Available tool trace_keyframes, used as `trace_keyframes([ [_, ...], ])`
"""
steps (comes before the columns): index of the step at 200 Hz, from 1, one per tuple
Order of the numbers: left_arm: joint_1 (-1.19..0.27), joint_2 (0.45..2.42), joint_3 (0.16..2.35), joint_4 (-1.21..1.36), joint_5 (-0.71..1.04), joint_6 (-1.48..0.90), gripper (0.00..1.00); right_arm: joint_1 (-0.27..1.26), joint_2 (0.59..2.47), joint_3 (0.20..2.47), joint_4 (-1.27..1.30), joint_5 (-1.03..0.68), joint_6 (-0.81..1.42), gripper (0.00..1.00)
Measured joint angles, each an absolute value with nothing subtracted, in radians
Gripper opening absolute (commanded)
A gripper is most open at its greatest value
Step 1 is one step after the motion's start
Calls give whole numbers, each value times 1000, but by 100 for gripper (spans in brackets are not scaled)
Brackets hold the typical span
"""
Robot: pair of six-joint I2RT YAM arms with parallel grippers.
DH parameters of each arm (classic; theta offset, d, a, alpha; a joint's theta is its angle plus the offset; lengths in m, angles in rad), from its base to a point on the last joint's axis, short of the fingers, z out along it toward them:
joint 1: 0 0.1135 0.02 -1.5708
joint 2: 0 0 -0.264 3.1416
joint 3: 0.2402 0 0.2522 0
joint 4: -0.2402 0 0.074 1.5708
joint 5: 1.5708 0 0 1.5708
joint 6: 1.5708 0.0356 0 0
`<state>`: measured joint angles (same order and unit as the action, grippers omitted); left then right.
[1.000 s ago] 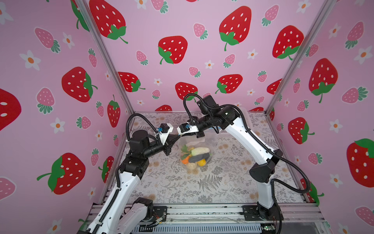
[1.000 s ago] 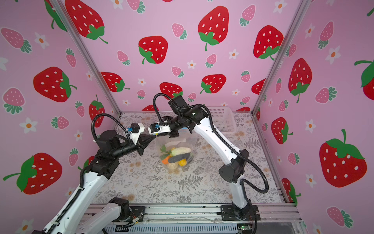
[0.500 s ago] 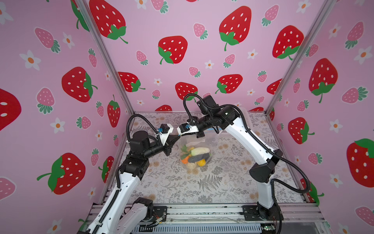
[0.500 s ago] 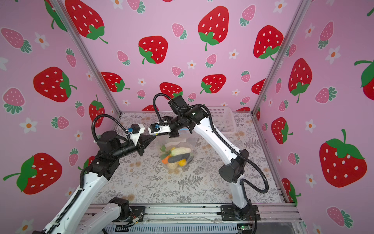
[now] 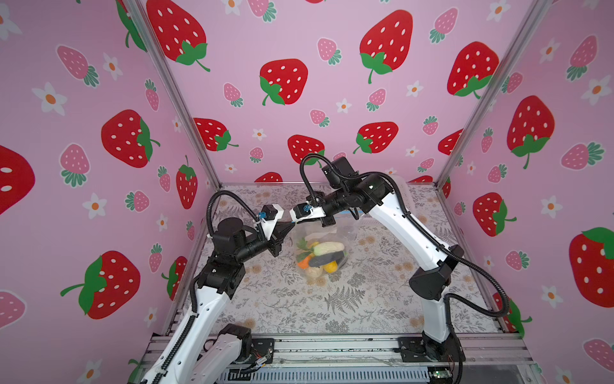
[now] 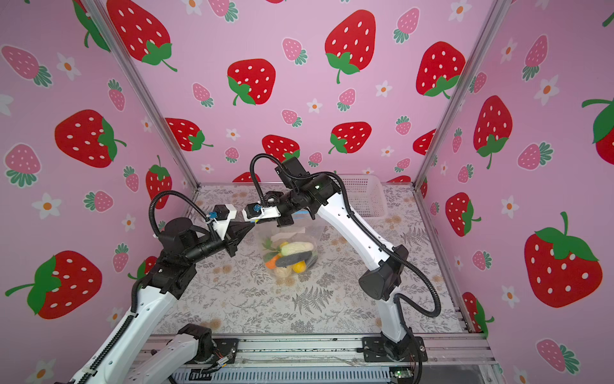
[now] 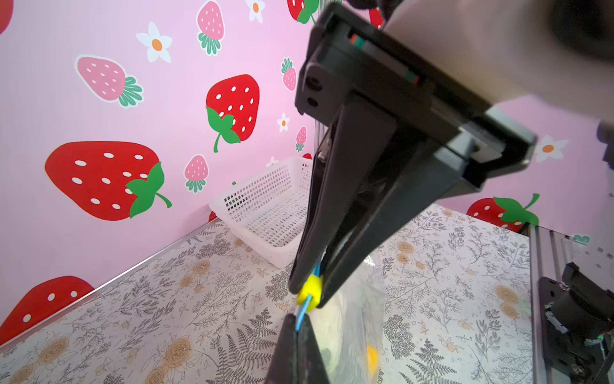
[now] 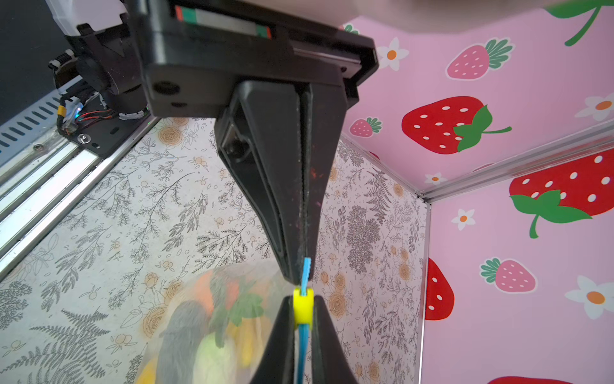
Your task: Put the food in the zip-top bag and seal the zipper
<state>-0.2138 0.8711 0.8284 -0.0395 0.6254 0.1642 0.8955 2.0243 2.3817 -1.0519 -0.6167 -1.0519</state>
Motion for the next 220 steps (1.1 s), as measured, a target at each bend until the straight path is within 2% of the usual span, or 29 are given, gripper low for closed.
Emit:
trace_keyframes([
  [129, -203, 857, 795, -20, 596, 159, 0, 870, 2022, 2352, -1054, -632, -1052, 8],
  [138, -202, 870, 801, -23, 606, 160, 5, 867, 2022, 2351, -1058, -632, -1052, 8],
  [155, -201, 900, 822, -33, 614, 166, 28, 860, 2022, 2350, -1065, -633, -1052, 8],
  [164, -199, 912, 828, -41, 612, 169, 36, 859, 2020, 2350, -1069, -634, -1052, 8],
  [184, -197, 923, 830, -53, 610, 175, 41, 857, 2010, 2350, -1078, -637, -1052, 8],
  [220, -201, 928, 847, -57, 619, 188, 41, 857, 2001, 2350, -1086, -641, -1052, 8],
])
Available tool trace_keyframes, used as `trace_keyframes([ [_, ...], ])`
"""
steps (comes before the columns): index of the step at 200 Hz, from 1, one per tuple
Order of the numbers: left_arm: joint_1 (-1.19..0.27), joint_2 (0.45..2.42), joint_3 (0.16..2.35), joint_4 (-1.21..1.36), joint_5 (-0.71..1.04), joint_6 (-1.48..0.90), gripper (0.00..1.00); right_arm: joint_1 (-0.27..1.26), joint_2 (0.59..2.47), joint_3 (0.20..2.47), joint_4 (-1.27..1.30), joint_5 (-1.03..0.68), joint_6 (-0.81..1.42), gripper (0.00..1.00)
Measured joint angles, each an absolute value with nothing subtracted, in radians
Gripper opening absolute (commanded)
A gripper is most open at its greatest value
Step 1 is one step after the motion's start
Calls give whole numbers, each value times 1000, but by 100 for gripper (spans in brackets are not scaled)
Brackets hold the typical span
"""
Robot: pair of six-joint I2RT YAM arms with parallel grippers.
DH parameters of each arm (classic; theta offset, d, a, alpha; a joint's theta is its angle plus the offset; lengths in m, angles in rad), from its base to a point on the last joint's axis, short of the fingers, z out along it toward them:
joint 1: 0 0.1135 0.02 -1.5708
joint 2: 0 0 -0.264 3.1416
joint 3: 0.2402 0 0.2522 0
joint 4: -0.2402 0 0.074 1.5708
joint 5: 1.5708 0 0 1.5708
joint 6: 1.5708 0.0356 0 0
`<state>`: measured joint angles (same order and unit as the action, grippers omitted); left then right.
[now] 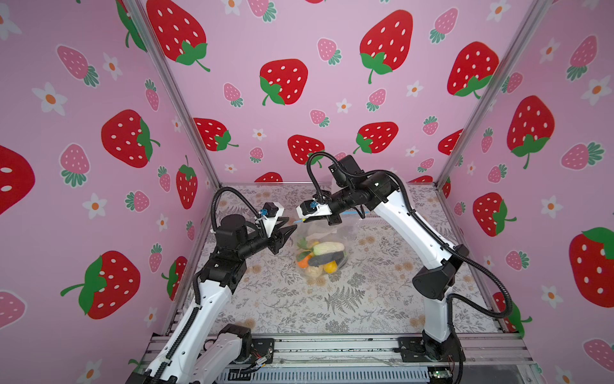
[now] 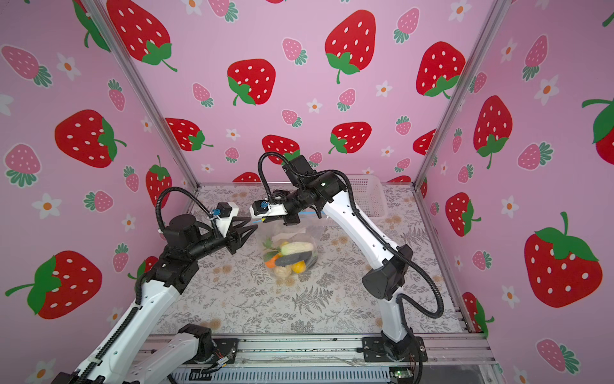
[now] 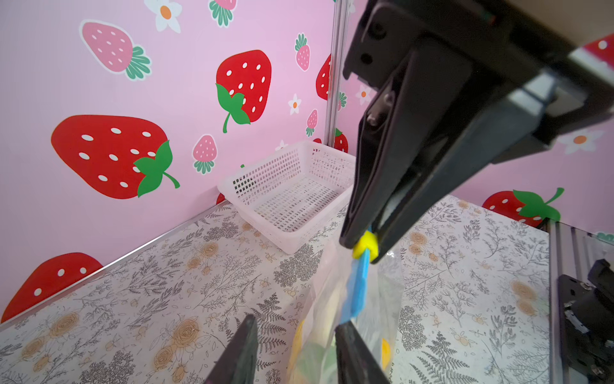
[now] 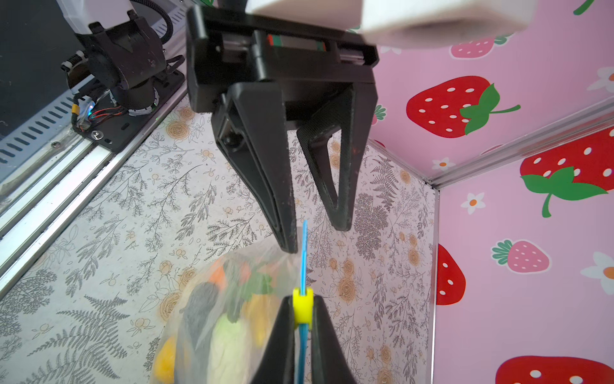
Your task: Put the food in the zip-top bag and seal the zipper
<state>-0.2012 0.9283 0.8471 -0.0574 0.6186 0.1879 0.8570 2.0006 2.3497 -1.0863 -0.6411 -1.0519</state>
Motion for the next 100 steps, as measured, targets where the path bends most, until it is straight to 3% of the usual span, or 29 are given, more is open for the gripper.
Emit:
trace_keyframes([
  [28, -218, 944, 871, -56, 638, 191, 38, 857, 2001, 2350, -1087, -642, -1052, 8],
  [84, -247, 958, 890, -60, 666, 216, 9, 857, 2001, 2350, -1088, -642, -1052, 8],
  [100, -249, 958, 891, -63, 673, 223, 7, 858, 2001, 2350, -1087, -641, -1052, 8],
])
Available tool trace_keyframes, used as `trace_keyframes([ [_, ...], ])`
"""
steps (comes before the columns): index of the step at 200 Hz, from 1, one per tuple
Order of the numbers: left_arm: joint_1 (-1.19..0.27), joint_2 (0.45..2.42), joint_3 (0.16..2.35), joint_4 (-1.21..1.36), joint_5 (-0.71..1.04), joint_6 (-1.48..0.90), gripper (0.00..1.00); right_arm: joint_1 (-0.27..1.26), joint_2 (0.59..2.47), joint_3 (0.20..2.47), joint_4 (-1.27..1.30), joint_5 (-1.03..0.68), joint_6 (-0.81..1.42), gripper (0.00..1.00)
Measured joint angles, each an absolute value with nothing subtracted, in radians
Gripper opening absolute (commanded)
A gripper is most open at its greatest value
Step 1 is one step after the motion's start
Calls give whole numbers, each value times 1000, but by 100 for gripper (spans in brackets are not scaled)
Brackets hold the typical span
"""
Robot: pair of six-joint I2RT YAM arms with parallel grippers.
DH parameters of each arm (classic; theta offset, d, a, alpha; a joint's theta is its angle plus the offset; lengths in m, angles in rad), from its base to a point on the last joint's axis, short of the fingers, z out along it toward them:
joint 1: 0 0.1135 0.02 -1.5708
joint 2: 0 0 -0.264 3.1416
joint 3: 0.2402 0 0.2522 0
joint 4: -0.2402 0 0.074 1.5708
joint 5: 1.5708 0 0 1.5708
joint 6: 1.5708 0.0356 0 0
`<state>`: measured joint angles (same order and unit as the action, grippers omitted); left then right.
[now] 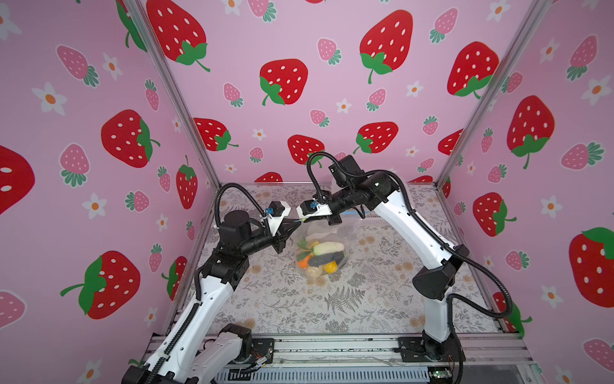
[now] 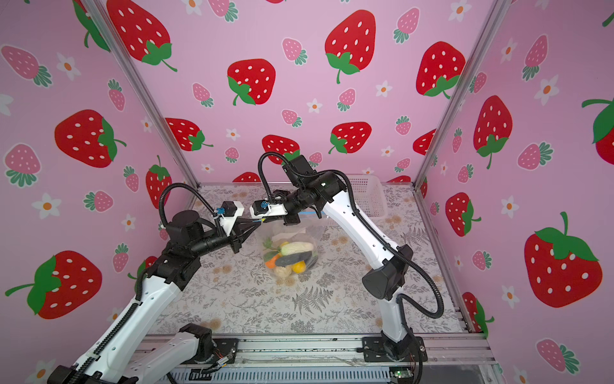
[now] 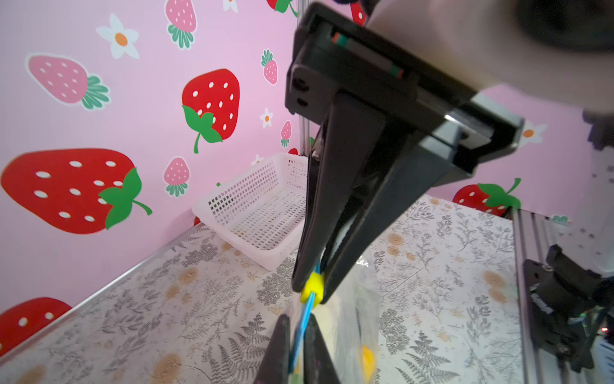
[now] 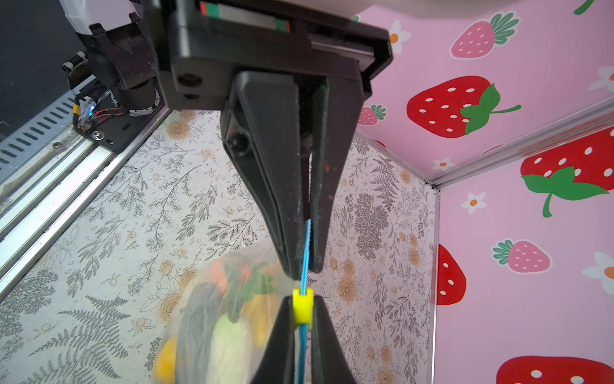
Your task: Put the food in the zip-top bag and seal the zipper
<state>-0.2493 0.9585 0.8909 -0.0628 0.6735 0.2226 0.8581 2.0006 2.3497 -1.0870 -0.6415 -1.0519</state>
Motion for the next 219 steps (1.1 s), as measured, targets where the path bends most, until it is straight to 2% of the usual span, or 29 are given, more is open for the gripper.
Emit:
trace_keyframes([
  [17, -252, 958, 891, -65, 673, 222, 0, 858, 2001, 2350, -1087, -641, -1052, 8],
  [101, -253, 952, 892, -72, 668, 225, 0, 859, 2000, 2350, -1087, -641, -1051, 8],
  [219, -267, 902, 859, -42, 572, 181, 0, 862, 1996, 2350, -1065, -638, -1051, 8],
])
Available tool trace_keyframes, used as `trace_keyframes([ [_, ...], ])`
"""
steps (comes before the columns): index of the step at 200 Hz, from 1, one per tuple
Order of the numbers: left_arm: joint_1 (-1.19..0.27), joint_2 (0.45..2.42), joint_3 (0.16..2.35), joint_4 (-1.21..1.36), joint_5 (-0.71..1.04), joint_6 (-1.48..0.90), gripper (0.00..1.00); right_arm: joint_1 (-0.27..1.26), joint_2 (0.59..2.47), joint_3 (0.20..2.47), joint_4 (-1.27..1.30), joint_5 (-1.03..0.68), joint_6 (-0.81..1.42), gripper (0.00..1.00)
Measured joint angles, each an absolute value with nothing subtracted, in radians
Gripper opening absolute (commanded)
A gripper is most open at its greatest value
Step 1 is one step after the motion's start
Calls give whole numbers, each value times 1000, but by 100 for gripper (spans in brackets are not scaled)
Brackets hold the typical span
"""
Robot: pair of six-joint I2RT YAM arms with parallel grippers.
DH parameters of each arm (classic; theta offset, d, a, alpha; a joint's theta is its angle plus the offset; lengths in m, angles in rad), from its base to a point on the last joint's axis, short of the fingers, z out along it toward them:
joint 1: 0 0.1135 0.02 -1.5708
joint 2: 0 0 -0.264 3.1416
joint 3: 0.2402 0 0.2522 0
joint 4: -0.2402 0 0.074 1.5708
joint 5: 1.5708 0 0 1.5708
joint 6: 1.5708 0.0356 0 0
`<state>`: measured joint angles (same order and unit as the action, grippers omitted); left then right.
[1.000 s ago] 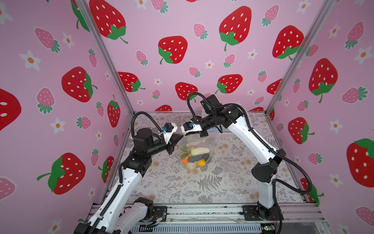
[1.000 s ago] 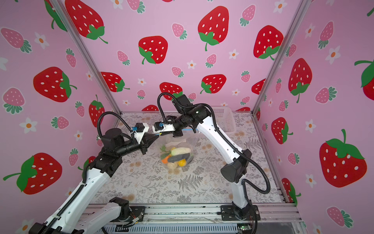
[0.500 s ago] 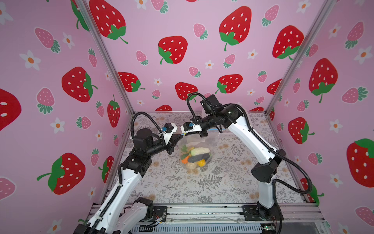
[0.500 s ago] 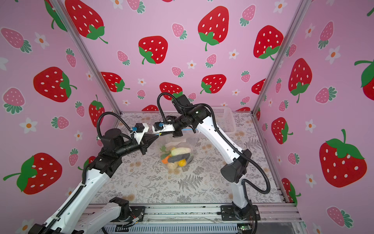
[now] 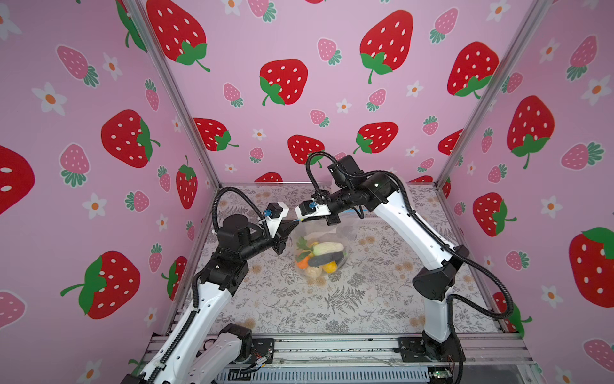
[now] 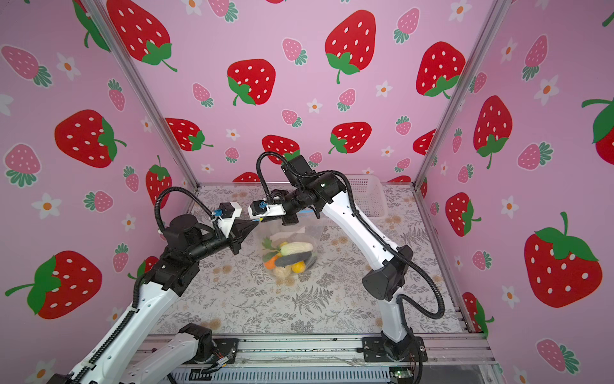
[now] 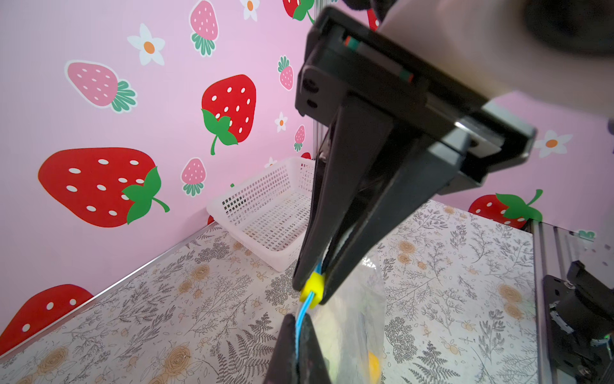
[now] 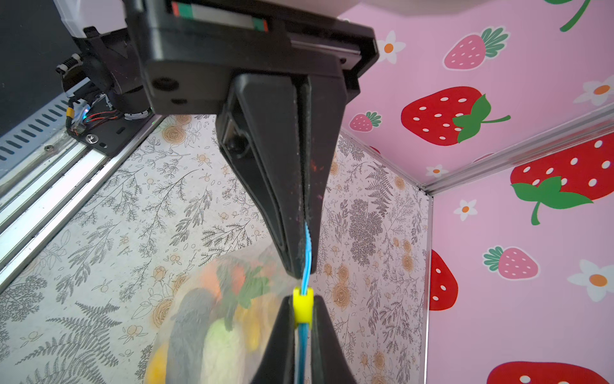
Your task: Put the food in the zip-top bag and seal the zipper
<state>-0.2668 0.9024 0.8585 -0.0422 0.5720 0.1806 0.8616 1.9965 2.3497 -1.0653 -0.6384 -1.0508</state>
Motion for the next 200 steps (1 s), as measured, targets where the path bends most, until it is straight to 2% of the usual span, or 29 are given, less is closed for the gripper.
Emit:
trace_keyframes([
  [200, -210, 897, 842, -25, 369, 127, 0, 817, 1951, 2259, -1034, -626, -1044, 7],
])
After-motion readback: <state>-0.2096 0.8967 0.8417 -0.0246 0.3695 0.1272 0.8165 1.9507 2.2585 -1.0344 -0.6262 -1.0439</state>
